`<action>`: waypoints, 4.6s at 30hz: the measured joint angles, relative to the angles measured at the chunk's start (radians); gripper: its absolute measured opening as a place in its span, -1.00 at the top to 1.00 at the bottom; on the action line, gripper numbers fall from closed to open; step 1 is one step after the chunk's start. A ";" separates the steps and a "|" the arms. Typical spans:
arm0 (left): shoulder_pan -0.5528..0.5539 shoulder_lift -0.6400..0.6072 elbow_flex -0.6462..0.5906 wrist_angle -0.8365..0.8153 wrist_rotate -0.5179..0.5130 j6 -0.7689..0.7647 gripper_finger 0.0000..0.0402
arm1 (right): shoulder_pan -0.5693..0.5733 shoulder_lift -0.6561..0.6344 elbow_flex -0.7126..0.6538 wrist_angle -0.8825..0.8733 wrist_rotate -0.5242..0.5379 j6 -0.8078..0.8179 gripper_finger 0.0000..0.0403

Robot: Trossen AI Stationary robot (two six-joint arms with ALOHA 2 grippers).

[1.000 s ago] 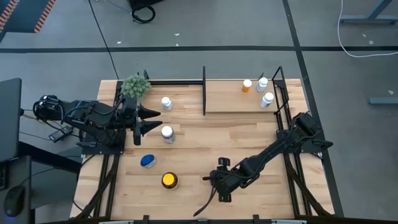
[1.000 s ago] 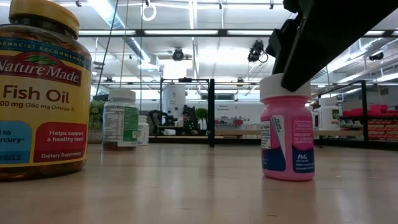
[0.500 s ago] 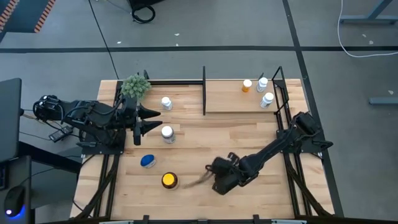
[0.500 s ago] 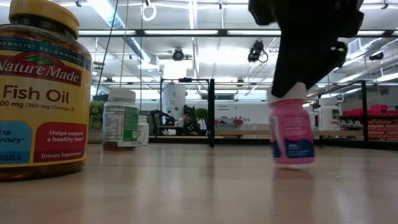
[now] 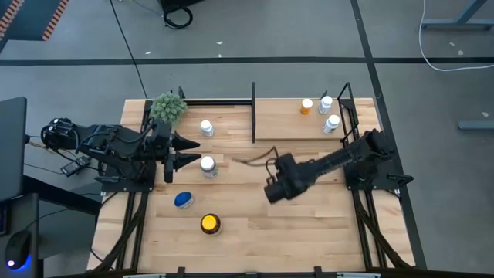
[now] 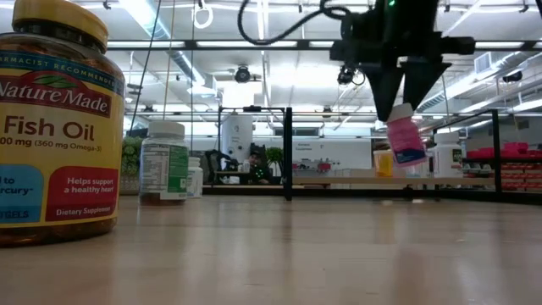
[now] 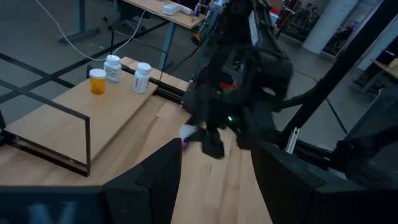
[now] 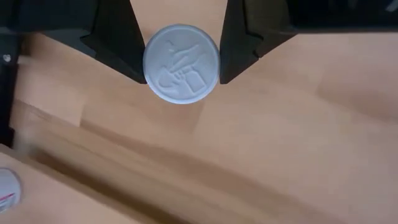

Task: Pick and place medicine bottles onto shelf by color
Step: Put the pink pill bottle on the shelf, then put the green pill bottle on the shelf

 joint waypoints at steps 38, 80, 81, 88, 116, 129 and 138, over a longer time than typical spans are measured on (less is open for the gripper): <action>0.212 0.000 0.000 -0.011 -0.011 0.006 -0.04 | -0.747 -0.579 -0.539 0.508 0.026 -0.682 0.06; 0.229 0.000 0.000 -0.011 0.019 0.026 -0.08 | -0.762 -0.578 -0.625 0.611 0.028 -0.594 -0.15; 0.229 0.000 0.000 -0.011 0.019 0.025 -0.08 | -0.762 -0.578 -0.625 0.611 0.030 -0.594 -0.17; 0.229 0.000 0.000 -0.011 0.019 0.025 -0.08 | -0.762 -0.582 -0.625 0.611 0.020 -0.595 -0.26; 0.402 0.198 0.001 -0.561 0.361 0.222 -0.34 | -0.353 -0.597 -0.213 0.450 -0.019 -0.404 -0.27; 0.538 0.445 0.000 -0.563 0.561 0.398 -0.79 | -0.163 -0.597 -0.213 0.457 -0.033 -0.380 -0.27; 0.537 0.599 0.000 -0.478 0.567 0.364 -0.80 | -0.109 -0.597 -0.214 0.457 -0.030 -0.417 -0.27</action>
